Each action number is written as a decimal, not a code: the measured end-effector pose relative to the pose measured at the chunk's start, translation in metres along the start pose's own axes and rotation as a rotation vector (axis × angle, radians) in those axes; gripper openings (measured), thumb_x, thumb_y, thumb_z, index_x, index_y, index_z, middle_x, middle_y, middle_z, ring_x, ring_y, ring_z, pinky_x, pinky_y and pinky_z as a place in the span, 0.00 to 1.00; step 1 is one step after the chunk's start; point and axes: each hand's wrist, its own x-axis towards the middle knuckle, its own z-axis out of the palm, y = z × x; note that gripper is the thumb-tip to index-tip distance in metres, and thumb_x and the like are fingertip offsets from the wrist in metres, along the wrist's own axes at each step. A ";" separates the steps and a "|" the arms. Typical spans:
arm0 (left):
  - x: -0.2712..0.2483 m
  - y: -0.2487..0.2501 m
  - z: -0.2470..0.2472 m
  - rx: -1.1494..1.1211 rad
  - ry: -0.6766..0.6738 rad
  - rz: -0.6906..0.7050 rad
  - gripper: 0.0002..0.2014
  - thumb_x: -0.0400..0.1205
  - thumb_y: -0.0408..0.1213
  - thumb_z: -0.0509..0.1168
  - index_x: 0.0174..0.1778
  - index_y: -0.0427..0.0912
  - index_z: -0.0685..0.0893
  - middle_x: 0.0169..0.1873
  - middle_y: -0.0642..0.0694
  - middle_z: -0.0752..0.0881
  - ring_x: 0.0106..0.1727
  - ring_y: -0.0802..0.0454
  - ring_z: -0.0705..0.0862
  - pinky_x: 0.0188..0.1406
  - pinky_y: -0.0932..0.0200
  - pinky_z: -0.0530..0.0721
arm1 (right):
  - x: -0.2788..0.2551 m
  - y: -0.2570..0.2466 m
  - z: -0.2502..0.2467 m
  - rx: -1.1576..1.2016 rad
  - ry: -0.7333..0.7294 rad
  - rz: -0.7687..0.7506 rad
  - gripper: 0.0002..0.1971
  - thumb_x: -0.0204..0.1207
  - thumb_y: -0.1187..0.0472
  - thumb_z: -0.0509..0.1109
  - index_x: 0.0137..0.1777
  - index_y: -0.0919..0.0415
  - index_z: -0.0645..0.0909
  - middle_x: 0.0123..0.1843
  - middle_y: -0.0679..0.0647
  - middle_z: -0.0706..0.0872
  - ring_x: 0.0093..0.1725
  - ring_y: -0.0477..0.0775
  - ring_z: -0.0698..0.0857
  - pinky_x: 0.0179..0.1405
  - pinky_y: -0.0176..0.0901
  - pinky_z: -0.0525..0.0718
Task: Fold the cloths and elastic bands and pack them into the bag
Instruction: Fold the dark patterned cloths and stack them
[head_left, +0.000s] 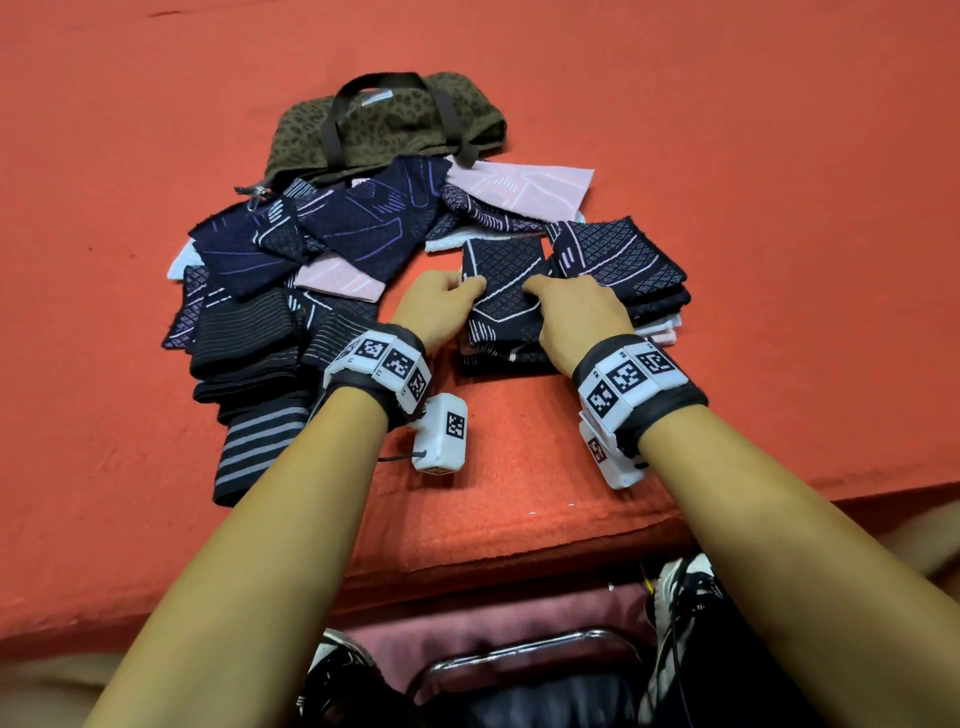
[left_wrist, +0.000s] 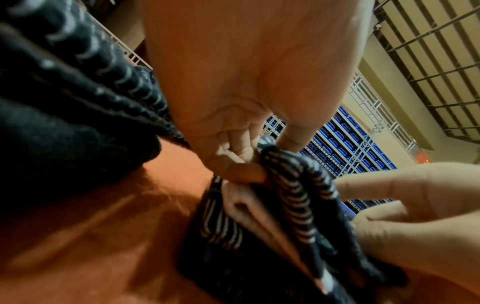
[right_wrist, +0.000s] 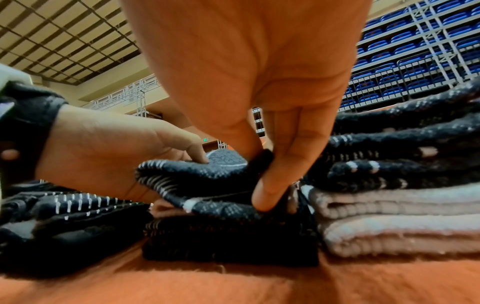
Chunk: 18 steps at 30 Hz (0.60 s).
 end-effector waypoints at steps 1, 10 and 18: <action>0.001 -0.001 0.001 0.014 0.005 0.009 0.16 0.86 0.44 0.64 0.32 0.43 0.80 0.22 0.55 0.82 0.21 0.61 0.79 0.24 0.66 0.76 | 0.000 0.000 -0.001 -0.001 0.005 -0.007 0.22 0.76 0.71 0.59 0.67 0.53 0.79 0.53 0.64 0.85 0.54 0.72 0.85 0.49 0.55 0.83; 0.006 -0.007 0.004 -0.133 0.064 0.111 0.05 0.83 0.39 0.69 0.50 0.43 0.80 0.40 0.38 0.88 0.39 0.45 0.88 0.46 0.44 0.88 | 0.001 0.003 -0.008 -0.041 0.018 0.012 0.12 0.78 0.66 0.61 0.60 0.61 0.77 0.53 0.64 0.83 0.52 0.71 0.84 0.43 0.52 0.75; 0.008 -0.012 -0.001 -0.044 0.015 0.096 0.16 0.82 0.37 0.70 0.65 0.45 0.79 0.34 0.52 0.78 0.33 0.55 0.80 0.33 0.55 0.82 | -0.001 0.001 -0.005 -0.037 -0.099 0.067 0.16 0.76 0.65 0.62 0.63 0.59 0.75 0.57 0.63 0.83 0.56 0.70 0.83 0.47 0.52 0.78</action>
